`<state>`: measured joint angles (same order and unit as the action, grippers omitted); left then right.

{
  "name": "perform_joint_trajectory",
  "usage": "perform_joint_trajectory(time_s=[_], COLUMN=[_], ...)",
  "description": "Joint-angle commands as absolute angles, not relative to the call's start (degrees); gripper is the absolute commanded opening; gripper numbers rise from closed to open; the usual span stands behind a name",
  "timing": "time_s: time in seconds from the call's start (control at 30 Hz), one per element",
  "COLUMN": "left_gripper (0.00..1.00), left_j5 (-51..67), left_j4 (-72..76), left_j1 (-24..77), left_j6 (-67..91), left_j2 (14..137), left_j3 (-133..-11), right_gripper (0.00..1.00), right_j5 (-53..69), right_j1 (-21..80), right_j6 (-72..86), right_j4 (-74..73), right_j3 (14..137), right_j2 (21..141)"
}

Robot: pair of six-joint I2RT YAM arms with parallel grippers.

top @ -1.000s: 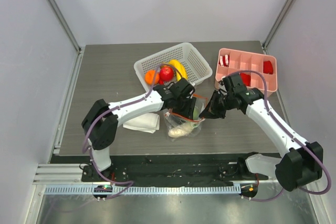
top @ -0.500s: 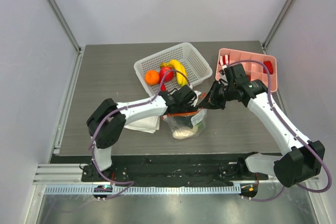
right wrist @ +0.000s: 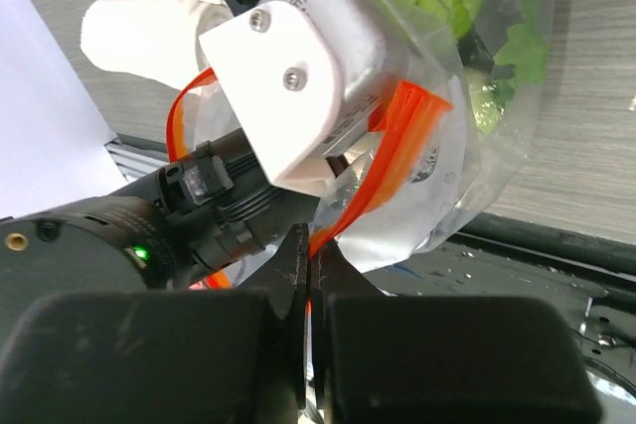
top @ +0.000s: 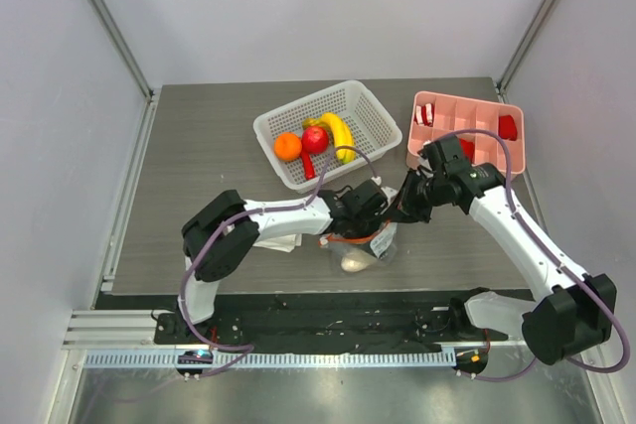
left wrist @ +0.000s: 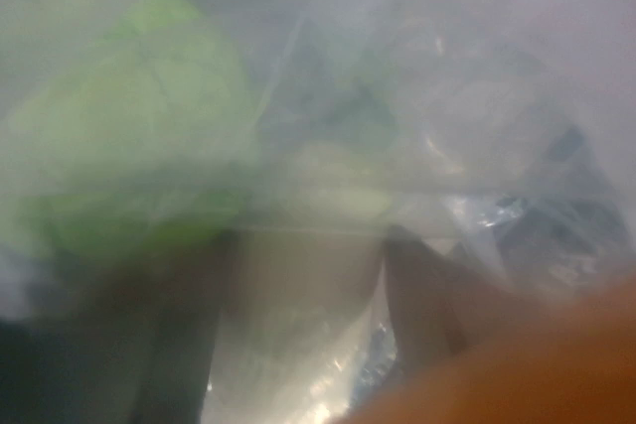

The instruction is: Open the zip-top bag and remove the fake food

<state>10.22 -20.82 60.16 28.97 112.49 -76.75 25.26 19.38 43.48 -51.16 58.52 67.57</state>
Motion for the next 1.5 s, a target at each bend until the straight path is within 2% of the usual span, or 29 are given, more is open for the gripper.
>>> perform_joint_trajectory(time_s=[0.0,0.07,0.2,0.47,0.77,0.87,0.93,1.0,1.07,1.2,1.27,1.47], left_gripper=[0.62,0.58,0.38,0.07,0.0,0.0,0.0,0.0,0.0,0.0,0.0,0.0], left_j5=[6.0,4.8,3.7,1.3,6.4,7.5,15.8,22.1,24.3,27.1,29.5,23.2], left_j4=[-21.6,-21.9,-24.1,-32.4,-34.0,-39.4,-38.9,-28.7,-21.9,-12.1,-2.6,6.1], left_j1=[61.6,61.7,61.7,61.7,61.3,59.2,54.9,51.2,50.4,50.3,49.9,52.2], left_j6=[29.0,29.5,29.4,25.5,22.0,25.6,34.9,45.1,47.4,43.7,43.5,33.4], left_j2=[115.7,116.0,113.9,105.6,102.6,107.5,110.0,108.6,106.9,104.2,102.4,95.5], left_j3=[-75.0,-74.9,-76.0,-84.7,-93.9,-99.6,-100.3,-96.0,-91.6,-89.0,-84.9,-79.5], right_gripper=[0.01,0.01,0.01,0.01,0.01,0.01,0.01,0.01,0.01,0.01,0.01,0.01], right_j5=[23.3,22.9,20.8,12.5,13.4,13.2,10.0,7.6,8.5,13.4,13.2,10.1], right_j1=[19.3,19.2,19.2,19.2,19.4,19.7,19.9,20.2,20.2,20.3,20.2,19.6], right_j6=[41.6,41.2,40.6,38.7,34.8,33.8,31.9,30.2,28.0,26.7,25.6,29.5], right_j4=[-52.6,-53.3,-54.7,-60.5,-65.5,-66.3,-67.5,-68.2,-67.2,-65.4,-65.2,-68.0], right_j3=[58.4,58.4,58.5,66.4,80.9,82.4,82.1,81.4,79.5,77.7,78.1,78.2], right_j2=[65.5,65.1,64.6,65.0,70.5,70.6,70.6,70.2,68.9,66.9,66.9,68.5])
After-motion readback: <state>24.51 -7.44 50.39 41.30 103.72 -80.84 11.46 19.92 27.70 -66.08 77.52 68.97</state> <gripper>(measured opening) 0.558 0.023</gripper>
